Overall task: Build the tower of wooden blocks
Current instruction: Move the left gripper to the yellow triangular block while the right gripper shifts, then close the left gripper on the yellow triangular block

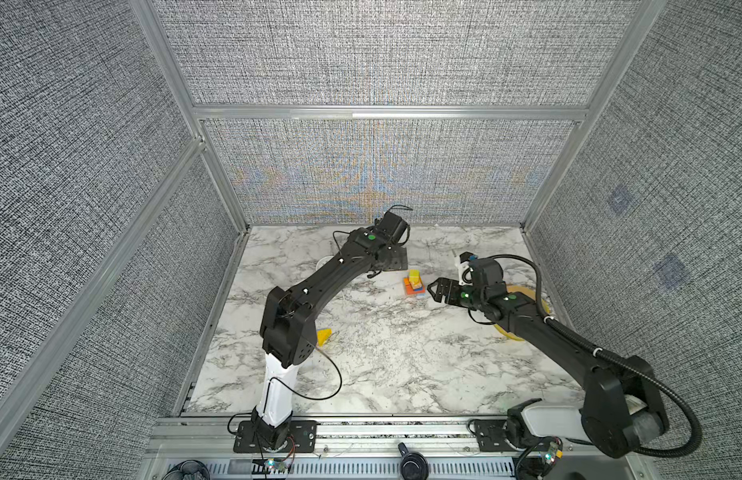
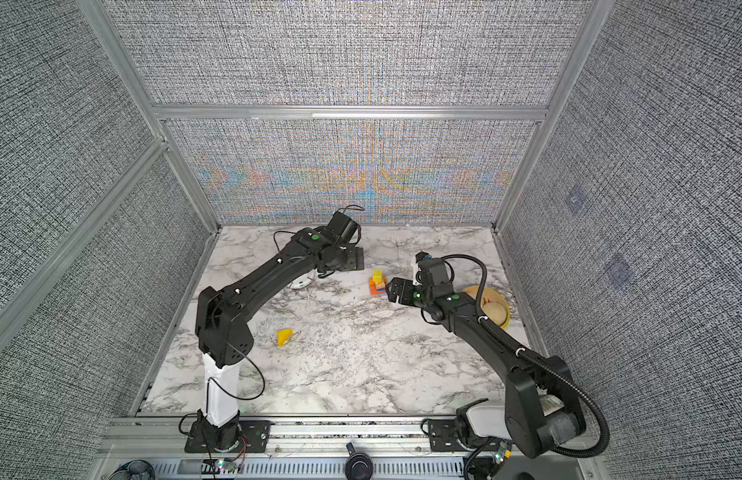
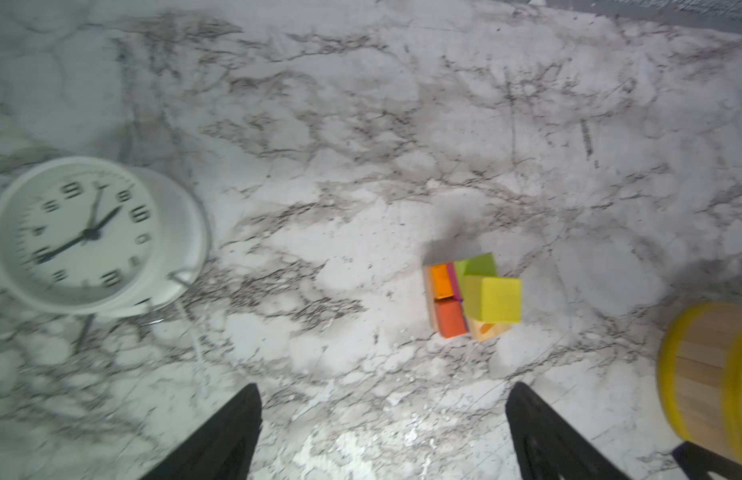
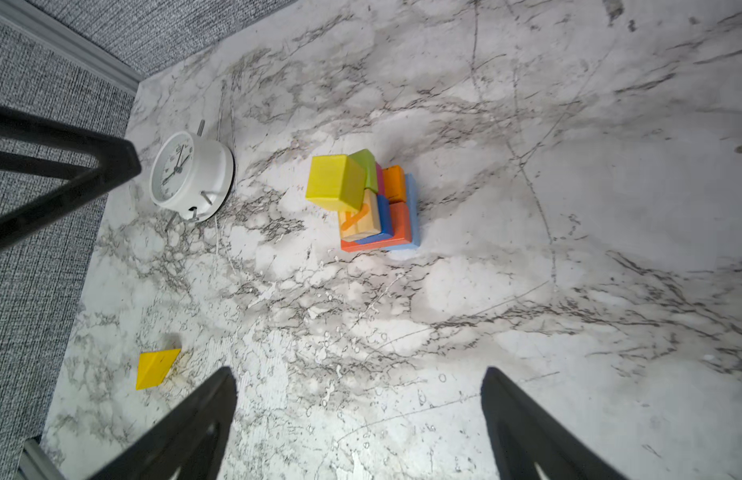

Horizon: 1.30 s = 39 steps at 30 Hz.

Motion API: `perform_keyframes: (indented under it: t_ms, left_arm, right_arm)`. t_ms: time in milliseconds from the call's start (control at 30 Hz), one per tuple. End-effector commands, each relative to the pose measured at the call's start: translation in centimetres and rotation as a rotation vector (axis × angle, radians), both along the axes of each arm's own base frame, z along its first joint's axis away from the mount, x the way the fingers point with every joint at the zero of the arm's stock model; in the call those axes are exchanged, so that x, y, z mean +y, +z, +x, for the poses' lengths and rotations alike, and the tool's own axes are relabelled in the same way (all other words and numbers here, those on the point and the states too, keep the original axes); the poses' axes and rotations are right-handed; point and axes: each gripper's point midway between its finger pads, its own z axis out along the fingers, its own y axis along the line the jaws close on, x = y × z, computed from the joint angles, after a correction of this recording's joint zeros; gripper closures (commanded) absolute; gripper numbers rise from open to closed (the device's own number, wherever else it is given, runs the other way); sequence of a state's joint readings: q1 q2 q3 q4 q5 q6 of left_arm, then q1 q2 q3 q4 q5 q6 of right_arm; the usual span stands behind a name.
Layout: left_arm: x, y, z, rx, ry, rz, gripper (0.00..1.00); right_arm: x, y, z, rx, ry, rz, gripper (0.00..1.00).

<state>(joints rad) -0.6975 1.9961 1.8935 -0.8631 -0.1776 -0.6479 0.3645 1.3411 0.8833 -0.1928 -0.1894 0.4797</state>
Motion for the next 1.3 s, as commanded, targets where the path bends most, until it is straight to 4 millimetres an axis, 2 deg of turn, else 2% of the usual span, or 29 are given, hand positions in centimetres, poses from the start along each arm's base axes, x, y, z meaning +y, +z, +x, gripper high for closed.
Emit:
perform_keyframes:
  t_ms: [0,200,300,400,533,867,1133,1267]
  left_arm:
    - [3.4,-0.4,-0.7,-0.026,0.067,0.064,0.09]
    - [9.3,-3.7,-4.3,0.051,0.144,0.132,0.15]
    - [12.0,-5.1,-6.2,0.075,0.18,0.174,0.18]
    - [14.0,-6.5,-8.0,0.095,0.215,0.167,0.22]
    - [15.7,-8.4,-10.0,0.121,0.227,0.148,0.23]
    - [17.0,-12.7,-12.7,0.202,0.24,0.1,0.27]
    - [16.9,-14.6,-12.7,0.249,0.242,0.085,0.34]
    - [16.8,-15.0,-12.4,0.258,0.245,0.077,0.43]
  right_arm:
    - [0.8,-0.5,-0.4,0.03,0.034,-0.026,0.08]
    - [3.2,-0.7,-0.1,0.052,0.09,-0.05,0.1]
    - [4.8,-0.2,0.4,0.045,0.119,-0.049,0.11]
    - [5.9,-0.4,0.6,0.058,0.146,-0.059,0.12]
    - [7.2,-0.4,0.8,0.065,0.176,-0.067,0.12]
    - [8.1,-0.7,1.0,0.086,0.203,-0.081,0.11]
    - [7.7,-1.3,0.6,0.093,0.203,-0.101,0.11]
    - [7.6,-1.6,0.6,0.098,0.206,-0.109,0.11]
